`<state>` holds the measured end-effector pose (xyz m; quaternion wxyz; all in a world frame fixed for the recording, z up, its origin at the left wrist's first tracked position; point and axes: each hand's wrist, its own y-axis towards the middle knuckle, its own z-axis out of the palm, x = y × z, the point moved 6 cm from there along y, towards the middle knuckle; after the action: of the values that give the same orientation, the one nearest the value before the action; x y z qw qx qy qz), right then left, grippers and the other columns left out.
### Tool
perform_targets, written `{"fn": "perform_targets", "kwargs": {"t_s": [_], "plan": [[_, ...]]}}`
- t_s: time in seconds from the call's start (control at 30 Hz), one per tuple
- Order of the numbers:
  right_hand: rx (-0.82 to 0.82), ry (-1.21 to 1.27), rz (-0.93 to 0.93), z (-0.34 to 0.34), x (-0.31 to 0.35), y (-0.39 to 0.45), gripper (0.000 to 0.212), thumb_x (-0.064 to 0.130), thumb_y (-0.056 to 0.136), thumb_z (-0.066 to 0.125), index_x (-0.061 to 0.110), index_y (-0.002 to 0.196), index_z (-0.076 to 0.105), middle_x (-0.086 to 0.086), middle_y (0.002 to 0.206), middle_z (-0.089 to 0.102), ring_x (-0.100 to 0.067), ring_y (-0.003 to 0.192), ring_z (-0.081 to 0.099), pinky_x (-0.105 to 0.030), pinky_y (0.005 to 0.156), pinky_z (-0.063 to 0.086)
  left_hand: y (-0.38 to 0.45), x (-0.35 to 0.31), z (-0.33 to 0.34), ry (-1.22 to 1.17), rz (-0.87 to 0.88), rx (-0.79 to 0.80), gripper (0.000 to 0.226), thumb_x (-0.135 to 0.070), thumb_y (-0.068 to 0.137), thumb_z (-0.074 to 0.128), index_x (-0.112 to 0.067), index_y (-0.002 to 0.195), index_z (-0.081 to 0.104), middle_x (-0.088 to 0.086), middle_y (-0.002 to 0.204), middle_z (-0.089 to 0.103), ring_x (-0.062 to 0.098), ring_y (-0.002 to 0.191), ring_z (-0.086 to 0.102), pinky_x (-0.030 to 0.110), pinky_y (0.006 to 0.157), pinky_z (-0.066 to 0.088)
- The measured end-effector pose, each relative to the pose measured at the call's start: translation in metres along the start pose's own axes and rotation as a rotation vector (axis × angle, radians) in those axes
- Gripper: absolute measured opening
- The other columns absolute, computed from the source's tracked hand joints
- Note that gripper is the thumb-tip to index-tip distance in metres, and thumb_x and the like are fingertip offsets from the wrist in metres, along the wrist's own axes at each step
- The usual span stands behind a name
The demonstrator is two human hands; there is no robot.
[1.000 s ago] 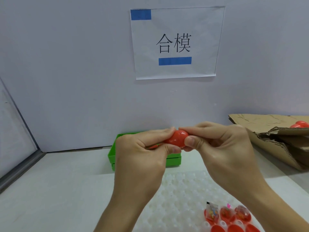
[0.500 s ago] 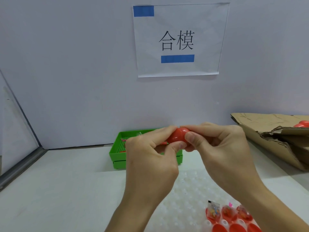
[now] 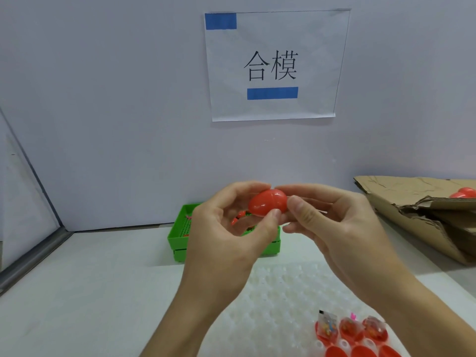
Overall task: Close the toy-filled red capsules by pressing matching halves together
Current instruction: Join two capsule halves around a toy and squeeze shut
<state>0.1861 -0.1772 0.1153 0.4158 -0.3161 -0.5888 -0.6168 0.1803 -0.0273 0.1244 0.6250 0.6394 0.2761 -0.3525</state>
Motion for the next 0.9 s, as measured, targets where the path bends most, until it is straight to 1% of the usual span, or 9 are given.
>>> {"fn": "perform_targets", "kwargs": {"t_s": [0.2,0.3,0.4,0.5,0.6,0.67,0.73,0.8,0.9], "plan": [[-0.049,-0.07,-0.032,-0.004,0.002,-0.001,0.023,0.027,0.065,0.077,0.018,0.086,0.08,-0.005,0.08,0.078,-0.015,0.07,0.074,-0.018,0.067,0.056,0.0,-0.002,-0.001,0.027,-0.021,-0.008,0.032,-0.018,0.066,0.079,-0.022,0.098,0.076,-0.005,0.089,0.078,0.009,0.085,0.074,0.014,0.076,0.054],[-0.081,-0.075,-0.052,-0.004,0.0,-0.001,0.006,0.014,0.068,0.078,0.014,0.074,0.078,-0.004,0.071,0.076,-0.014,0.062,0.072,-0.018,0.065,0.056,0.0,-0.002,-0.001,0.128,0.024,-0.055,0.033,0.0,0.068,0.081,-0.022,0.093,0.078,-0.009,0.078,0.075,0.001,0.073,0.07,0.009,0.069,0.051],[-0.088,-0.105,-0.087,-0.001,0.001,-0.002,0.019,-0.006,0.074,0.077,0.012,0.069,0.074,0.001,0.066,0.074,-0.012,0.058,0.071,-0.015,0.062,0.055,-0.003,-0.003,0.001,0.22,0.066,-0.089,0.043,0.017,0.068,0.076,-0.019,0.092,0.079,-0.012,0.076,0.074,-0.003,0.069,0.068,0.005,0.064,0.048],[-0.096,-0.123,-0.084,-0.002,-0.001,-0.001,0.02,-0.011,0.073,0.077,0.008,0.07,0.072,0.001,0.062,0.073,-0.01,0.056,0.07,-0.013,0.059,0.053,-0.005,-0.005,0.002,0.263,0.089,-0.102,0.049,0.022,0.07,0.072,-0.021,0.092,0.078,-0.014,0.076,0.072,-0.005,0.068,0.067,0.004,0.063,0.048],[-0.095,-0.111,-0.077,-0.002,-0.003,0.0,0.016,-0.005,0.072,0.078,0.01,0.072,0.074,0.002,0.065,0.074,-0.01,0.057,0.071,-0.013,0.059,0.054,-0.004,-0.006,0.002,0.283,0.096,-0.087,0.046,0.018,0.073,0.073,-0.023,0.091,0.078,-0.012,0.078,0.072,-0.002,0.069,0.066,0.005,0.063,0.047],[-0.079,-0.079,-0.031,-0.001,-0.005,0.0,0.008,0.015,0.07,0.078,0.017,0.077,0.078,0.0,0.073,0.077,-0.012,0.065,0.074,-0.016,0.065,0.057,-0.002,-0.005,0.001,0.245,0.084,-0.075,0.034,0.013,0.075,0.074,-0.016,0.093,0.077,-0.006,0.082,0.071,0.003,0.074,0.068,0.009,0.068,0.049],[0.003,-0.03,0.051,0.003,-0.012,0.0,0.023,0.029,0.072,0.074,0.018,0.091,0.08,-0.004,0.089,0.079,-0.018,0.083,0.077,-0.027,0.081,0.06,-0.001,-0.004,0.0,0.166,0.055,-0.06,0.026,0.003,0.077,0.079,-0.012,0.097,0.075,0.0,0.089,0.07,0.01,0.083,0.07,0.014,0.074,0.052],[0.091,0.062,0.108,0.009,-0.018,0.0,0.024,0.027,0.086,0.074,0.013,0.105,0.078,-0.009,0.102,0.078,-0.024,0.097,0.075,-0.034,0.09,0.057,-0.001,-0.005,-0.001,0.149,0.045,-0.064,0.026,-0.01,0.075,0.082,-0.016,0.099,0.073,0.001,0.094,0.071,0.014,0.088,0.071,0.017,0.076,0.054],[0.16,0.17,0.133,0.011,-0.018,0.001,0.028,0.025,0.087,0.066,0.011,0.11,0.077,-0.013,0.106,0.076,-0.025,0.103,0.072,-0.026,0.084,0.056,-0.003,-0.009,-0.001,0.355,0.116,-0.091,0.023,-0.025,0.075,0.076,-0.024,0.097,0.07,-0.006,0.093,0.068,0.015,0.09,0.068,0.021,0.075,0.054]]}}
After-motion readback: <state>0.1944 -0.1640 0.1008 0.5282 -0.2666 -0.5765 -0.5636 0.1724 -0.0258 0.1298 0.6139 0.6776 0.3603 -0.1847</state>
